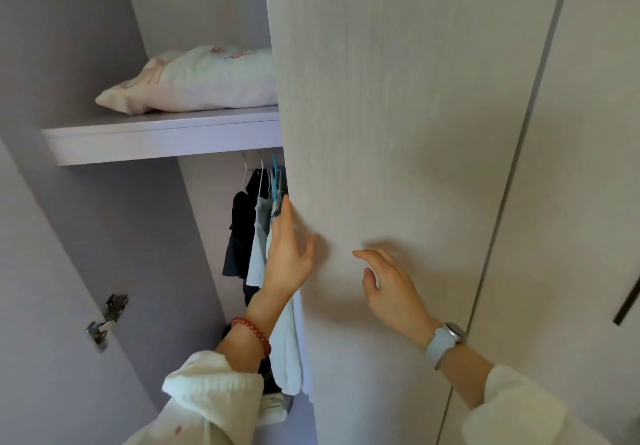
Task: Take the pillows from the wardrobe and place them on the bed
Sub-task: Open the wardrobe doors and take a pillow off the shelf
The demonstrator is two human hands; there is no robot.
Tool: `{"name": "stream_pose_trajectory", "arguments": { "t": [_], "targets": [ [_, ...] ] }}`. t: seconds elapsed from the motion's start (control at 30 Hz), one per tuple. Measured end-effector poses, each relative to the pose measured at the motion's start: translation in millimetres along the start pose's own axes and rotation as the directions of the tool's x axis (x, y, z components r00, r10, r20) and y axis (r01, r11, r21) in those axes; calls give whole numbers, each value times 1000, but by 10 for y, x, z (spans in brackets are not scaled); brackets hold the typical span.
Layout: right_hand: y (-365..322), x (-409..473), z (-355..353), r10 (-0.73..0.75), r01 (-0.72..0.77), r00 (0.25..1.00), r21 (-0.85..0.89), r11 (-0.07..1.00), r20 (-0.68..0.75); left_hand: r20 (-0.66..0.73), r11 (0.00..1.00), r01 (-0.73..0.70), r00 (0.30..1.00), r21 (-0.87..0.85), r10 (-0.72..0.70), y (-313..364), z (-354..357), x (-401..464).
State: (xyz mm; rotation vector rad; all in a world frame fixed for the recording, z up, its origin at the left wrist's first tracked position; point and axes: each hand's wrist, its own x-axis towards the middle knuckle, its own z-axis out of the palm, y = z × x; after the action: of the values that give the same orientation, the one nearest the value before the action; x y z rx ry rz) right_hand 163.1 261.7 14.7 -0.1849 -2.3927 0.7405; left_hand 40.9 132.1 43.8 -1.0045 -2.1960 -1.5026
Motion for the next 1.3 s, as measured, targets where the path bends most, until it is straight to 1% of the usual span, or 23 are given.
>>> {"name": "stream_pose_trajectory", "arguments": {
  "t": [0.07, 0.17, 0.23, 0.3, 0.43, 0.53, 0.63, 0.73, 0.83, 0.9, 0.97, 1.07, 1.13, 1.17, 1.2, 1.23, 1.3],
  "targets": [
    [-91, -129, -9, 8, -9, 999, -7, 1000, -41, 20, 998, -38, 999, -57, 40, 80, -78, -183],
    [-247, -374, -46, 9, -9, 990, 2, 1000, -139, 67, 981, -139, 987, -135, 149, 208, -198, -526],
    [-348, -580, -60, -10, 15, 979, 22, 1000, -202, 96, 957, -204, 969, -206, 227, 327, -235, -748],
    [-441, -815, -57, -20, 30, 972, 41, 999, -236, 136, 924, -248, 945, -291, 297, 466, -245, -953],
    [-558, -1233, -159, 68, -21, 954, 162, 987, -291, 234, 834, -315, 861, -452, 452, 731, -209, -1199],
    [-589, -1487, -361, 148, -75, 939, 233, 969, -311, 287, 774, -341, 788, -534, 545, 940, -110, -1306],
    [-561, -1694, -601, 174, -104, 909, 197, 975, -379, 345, 727, -362, 700, -583, 625, 1139, 67, -1353],
    [-505, -1882, -875, 179, -153, 844, 93, 984, -505, 404, 695, -408, 596, -592, 694, 1407, 317, -1330],
    [-365, -2057, -1140, 202, -265, 752, -6, 964, -627, 449, 670, -491, 500, -557, 740, 1724, 647, -1268],
    [-268, -2146, -1322, 254, -355, 675, -4, 935, -693, 476, 651, -545, 444, -529, 759, 1930, 902, -1241],
    [-191, -2195, -1520, 287, -426, 603, 4, 905, -744, 508, 640, -593, 403, -489, 761, 2122, 1150, -1230],
    [-75, -2174, -1812, 345, -497, 545, 37, 867, -764, 574, 639, -639, 354, -428, 738, 2364, 1441, -1225],
    [-33, -2135, -1934, 373, -542, 507, 49, 839, -777, 574, 640, -634, 352, -434, 739, 2475, 1553, -1207],
    [-25, -2115, -1965, 374, -563, 484, 45, 825, -791, 552, 643, -619, 373, -451, 746, 2517, 1581, -1182],
    [-37, -2092, -1983, 338, -572, 473, 8, 820, -813, 520, 646, -608, 404, -462, 752, 2540, 1586, -1140],
    [-72, -2053, -1999, 254, -557, 485, -72, 827, -837, 488, 648, -606, 437, -460, 755, 2550, 1575, -1078],
    [-169, -1914, -2034, 46, -467, 544, -256, 847, -838, 437, 652, -627, 488, -427, 756, 2539, 1514, -893]
  ]
}}
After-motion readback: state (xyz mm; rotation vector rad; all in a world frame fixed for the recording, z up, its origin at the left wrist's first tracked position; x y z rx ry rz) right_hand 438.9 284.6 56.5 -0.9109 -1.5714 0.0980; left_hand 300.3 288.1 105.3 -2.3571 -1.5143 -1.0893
